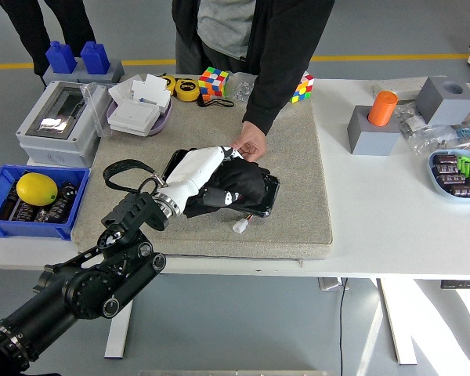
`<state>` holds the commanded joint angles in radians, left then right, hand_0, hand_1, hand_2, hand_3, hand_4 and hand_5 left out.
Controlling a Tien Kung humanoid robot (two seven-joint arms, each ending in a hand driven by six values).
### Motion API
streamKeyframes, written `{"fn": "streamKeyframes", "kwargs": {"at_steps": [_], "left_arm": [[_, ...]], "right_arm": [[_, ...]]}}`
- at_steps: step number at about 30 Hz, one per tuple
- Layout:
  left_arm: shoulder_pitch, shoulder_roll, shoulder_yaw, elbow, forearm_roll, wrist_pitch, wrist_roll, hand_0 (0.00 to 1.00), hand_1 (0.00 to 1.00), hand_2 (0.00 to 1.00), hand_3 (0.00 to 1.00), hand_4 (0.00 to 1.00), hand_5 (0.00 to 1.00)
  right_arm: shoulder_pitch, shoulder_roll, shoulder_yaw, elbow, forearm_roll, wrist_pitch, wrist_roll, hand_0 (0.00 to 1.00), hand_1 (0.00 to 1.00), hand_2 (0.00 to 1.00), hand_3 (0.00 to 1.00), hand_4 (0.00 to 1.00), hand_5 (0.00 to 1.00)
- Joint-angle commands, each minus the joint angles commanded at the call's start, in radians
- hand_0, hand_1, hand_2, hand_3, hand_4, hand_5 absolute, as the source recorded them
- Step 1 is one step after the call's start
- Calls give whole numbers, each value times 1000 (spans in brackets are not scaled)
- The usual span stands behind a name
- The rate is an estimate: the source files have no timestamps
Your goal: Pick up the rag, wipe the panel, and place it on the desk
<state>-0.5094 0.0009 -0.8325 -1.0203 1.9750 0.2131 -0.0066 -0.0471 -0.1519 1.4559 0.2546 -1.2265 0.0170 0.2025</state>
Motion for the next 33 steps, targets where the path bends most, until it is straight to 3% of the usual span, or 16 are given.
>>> {"fn": "streamKeyframes", "kwargs": {"at_steps": [7,20,33], "left_arm": [[-11,-1,55,-9,-13,2,1,263,400,458,563,723,2],[-27,-1,76,-7,-10,10,-3,261,395,455,563,723,2],[-19,2,-33,29,41,14,-10,259,389,453,563,725,2]], "right_arm": [[-2,-2,-8,1,4,0,1,590,576,513,524,941,396],[-2,-4,-10,0,5,-1,1,590,576,512,524,942,394],[-4,0,-2,1,5,-6,8,590,575,513,523,942,395]]}}
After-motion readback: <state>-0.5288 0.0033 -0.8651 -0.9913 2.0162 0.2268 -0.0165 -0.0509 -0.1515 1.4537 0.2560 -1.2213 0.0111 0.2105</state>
